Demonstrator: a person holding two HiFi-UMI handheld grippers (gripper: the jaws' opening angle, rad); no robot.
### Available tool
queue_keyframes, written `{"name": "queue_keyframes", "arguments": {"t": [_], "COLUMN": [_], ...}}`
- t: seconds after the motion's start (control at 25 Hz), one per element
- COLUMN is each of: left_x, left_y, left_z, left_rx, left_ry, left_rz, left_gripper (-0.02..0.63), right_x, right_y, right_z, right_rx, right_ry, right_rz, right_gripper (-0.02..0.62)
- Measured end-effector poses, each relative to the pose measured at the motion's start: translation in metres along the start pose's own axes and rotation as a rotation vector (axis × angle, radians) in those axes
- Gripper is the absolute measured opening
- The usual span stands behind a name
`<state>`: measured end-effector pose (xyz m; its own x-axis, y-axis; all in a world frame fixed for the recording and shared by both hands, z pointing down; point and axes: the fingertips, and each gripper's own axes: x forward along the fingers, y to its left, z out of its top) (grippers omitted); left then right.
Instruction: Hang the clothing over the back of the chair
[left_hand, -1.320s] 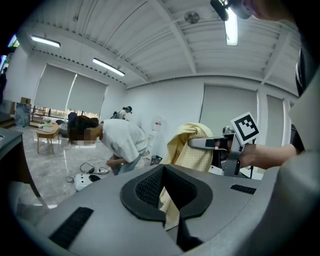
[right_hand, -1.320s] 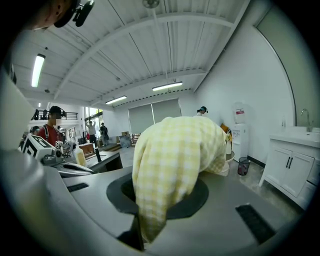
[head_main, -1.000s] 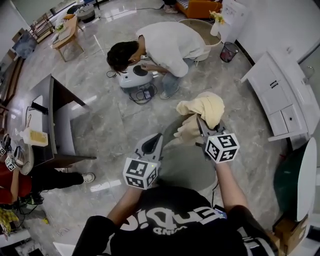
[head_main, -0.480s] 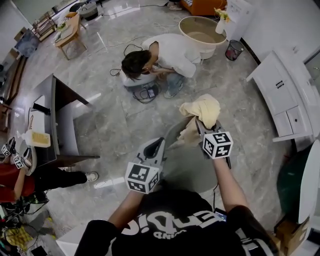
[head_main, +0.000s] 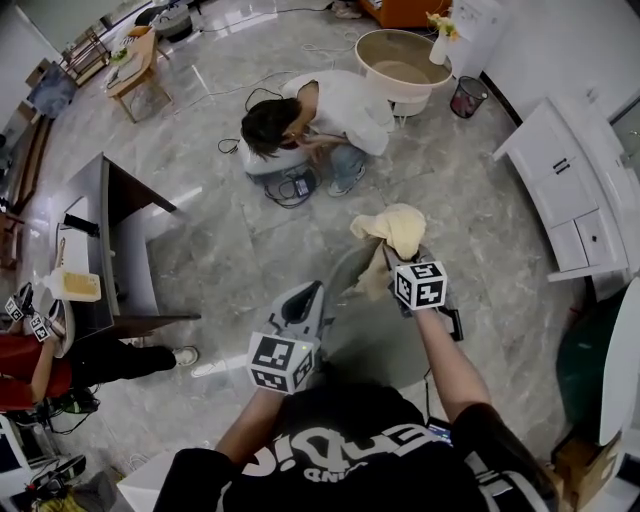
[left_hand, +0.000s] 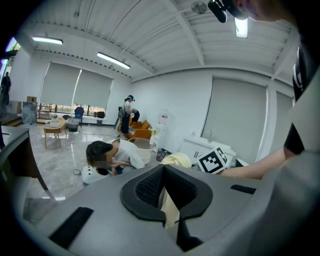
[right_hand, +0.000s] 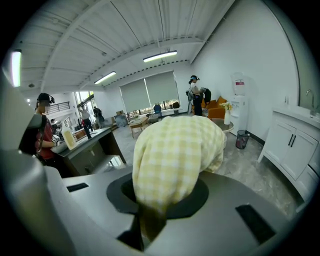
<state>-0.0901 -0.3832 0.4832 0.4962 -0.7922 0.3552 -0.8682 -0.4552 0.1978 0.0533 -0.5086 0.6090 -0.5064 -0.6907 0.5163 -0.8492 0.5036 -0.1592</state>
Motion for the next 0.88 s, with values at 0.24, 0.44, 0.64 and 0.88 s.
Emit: {"name": "queue_keyframes", "arguments": {"t": [0.24, 0.44, 0.64, 0.88], "left_x": [0.002, 0.002, 0.000, 0.000], "left_y": [-0.001, -0.002, 0.002, 0.001], "left_z": [-0.004, -0.007, -0.012, -0.014], "left_rx": [-0.002, -0.003, -0.009, -0.014], "left_ry": [0.016, 0.027, 0.032, 0.037], "left_rz": [0.002, 0.009, 0.020, 0.008], "left_gripper": [0.015, 0.015, 0.015, 0.015], "right_x": [0.021, 0.036, 0.040, 0.041], "right_y": [-0.007, -0.013, -0.013, -0.009], "right_z": [-0.023, -0.047, -0.050, -0.051], "right_rx": [0.017, 0.024, 0.052, 0.067], "right_ry": [0.062, 0.128, 0.106, 0.100], "right_rz": [-0.007, -0.015, -0.017, -0.023], "right_gripper": [0.075, 0.075, 0.075, 0.075]}}
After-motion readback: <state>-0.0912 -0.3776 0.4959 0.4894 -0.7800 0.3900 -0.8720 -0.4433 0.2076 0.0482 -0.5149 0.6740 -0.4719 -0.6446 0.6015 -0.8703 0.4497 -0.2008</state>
